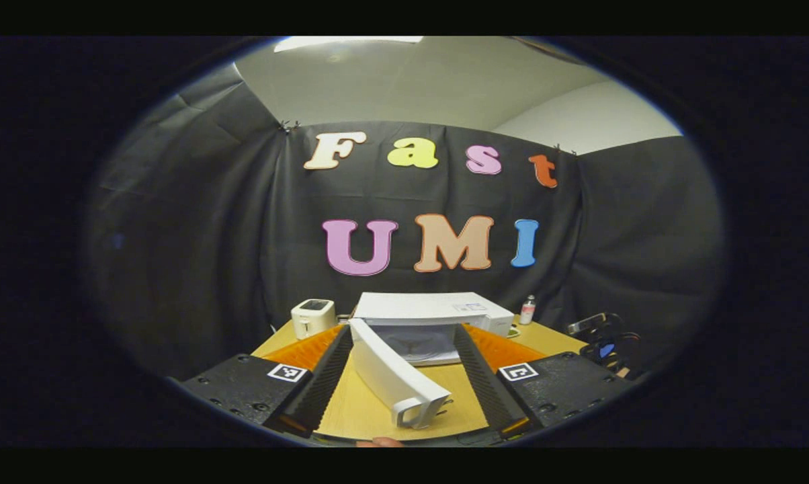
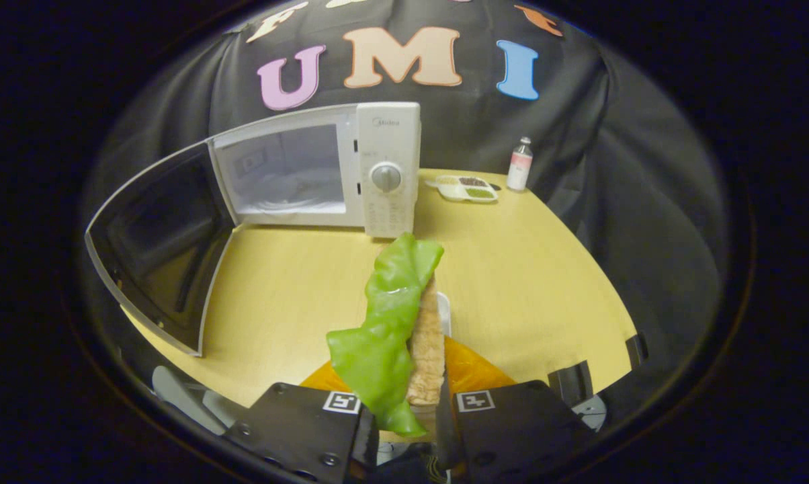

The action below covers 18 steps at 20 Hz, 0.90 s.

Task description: Open the microwave oven with the left hand, put the food in, and close the microwave oven.

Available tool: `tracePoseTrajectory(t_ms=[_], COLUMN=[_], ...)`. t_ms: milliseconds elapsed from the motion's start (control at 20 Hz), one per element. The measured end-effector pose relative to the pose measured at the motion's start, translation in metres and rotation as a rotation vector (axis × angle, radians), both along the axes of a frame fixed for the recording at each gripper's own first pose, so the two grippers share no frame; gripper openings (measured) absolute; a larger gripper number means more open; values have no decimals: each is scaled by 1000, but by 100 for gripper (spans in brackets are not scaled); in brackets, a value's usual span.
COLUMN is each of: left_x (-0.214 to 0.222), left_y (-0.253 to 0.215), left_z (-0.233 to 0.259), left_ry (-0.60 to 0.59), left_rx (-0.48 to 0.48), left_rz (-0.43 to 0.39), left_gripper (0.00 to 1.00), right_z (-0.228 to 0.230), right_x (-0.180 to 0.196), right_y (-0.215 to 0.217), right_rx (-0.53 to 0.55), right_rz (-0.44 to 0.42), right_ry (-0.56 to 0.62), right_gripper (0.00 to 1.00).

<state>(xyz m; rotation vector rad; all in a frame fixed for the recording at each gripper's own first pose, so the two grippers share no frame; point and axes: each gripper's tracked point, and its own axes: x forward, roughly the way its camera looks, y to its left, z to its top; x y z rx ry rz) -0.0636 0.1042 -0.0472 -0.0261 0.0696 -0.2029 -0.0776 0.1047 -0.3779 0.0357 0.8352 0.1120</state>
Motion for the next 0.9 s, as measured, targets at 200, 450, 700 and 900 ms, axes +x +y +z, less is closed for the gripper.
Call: tracePoseTrajectory(t_ms=[200, 450, 700, 900], left_x=[4, 18, 19, 24], left_y=[10, 31, 26, 20], left_z=[22, 44, 58, 37], left_ry=[-75, -149, -203, -118], left_rx=[-47, -24, 34, -31], left_rz=[21, 113, 97, 106], left_gripper=[90, 95, 93, 93], right_z=[36, 68, 80, 82], right_x=[25, 50, 72, 91], right_y=[4, 47, 114, 157], right_rx=[48, 210, 451, 586], right_rz=[-27, -64, -152, -213], right_ry=[-65, -101, -51, -12], right_gripper=[37, 31, 36, 34])
